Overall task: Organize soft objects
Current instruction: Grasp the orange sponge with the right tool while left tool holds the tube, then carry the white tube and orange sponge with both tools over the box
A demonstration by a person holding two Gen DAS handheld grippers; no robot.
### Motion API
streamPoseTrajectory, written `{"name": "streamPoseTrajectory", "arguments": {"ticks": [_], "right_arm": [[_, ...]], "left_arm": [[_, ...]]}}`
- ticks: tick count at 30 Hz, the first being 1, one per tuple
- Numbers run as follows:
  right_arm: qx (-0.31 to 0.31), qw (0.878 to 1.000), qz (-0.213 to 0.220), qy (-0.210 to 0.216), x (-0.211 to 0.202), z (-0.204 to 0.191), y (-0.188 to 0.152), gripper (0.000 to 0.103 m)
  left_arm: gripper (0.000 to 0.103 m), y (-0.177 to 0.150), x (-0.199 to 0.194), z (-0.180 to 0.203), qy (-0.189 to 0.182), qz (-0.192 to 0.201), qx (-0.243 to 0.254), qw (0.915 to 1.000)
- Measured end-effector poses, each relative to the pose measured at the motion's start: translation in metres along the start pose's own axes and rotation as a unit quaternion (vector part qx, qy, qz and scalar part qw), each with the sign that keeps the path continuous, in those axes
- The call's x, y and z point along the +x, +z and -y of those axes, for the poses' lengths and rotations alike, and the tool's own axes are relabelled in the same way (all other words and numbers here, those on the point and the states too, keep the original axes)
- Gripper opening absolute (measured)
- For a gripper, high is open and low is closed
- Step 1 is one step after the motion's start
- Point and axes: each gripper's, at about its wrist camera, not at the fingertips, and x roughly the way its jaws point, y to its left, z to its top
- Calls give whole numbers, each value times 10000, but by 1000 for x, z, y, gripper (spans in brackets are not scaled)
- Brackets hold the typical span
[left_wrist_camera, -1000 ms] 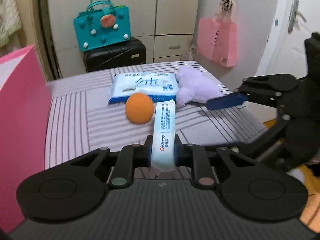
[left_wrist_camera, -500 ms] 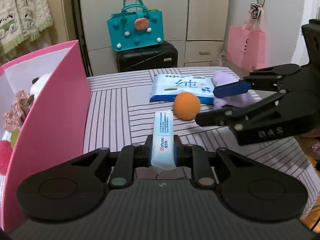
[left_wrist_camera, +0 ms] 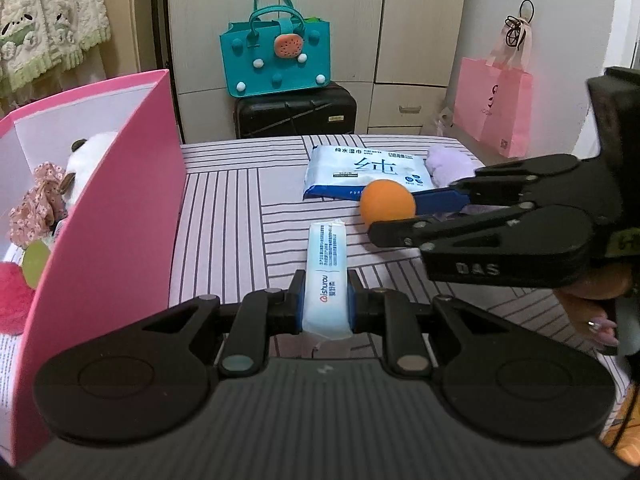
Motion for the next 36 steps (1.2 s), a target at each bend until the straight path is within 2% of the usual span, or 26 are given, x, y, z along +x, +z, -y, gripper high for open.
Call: {"name": "streamPoseTrajectory", "arguments": {"ticks": [10, 14, 20, 23, 25, 30, 36], "right_arm": [[266, 9990, -352, 119, -26, -21, -20, 42], [502, 9972, -496, 262, -33, -22, -26, 42], [745, 9947, -618, 355, -50, -29, -32, 42], [807, 9947, -534, 350, -63, -38, -38, 42], [792, 9951, -510, 291, -70, -45, -43, 42], [942, 9922, -694, 440, -81, -54, -44, 42], [846, 9910, -839, 603, -97, -66, -32, 42]], "left_arm": [[18, -9, -20, -4, -155, 15, -90, 9998], [18, -18, -27, 5, -85, -3, 260, 9996], [18, -27, -37, 12, -329, -252, 528, 9977], [18, -25, -45, 7, -750, -492, 463, 9949], [18, -23, -54, 5, -851, -561, 523, 9934], [18, -21, -73, -3, -929, -724, 681, 9907], [18, -15, -96, -21, -751, -770, 816, 9908]]}}
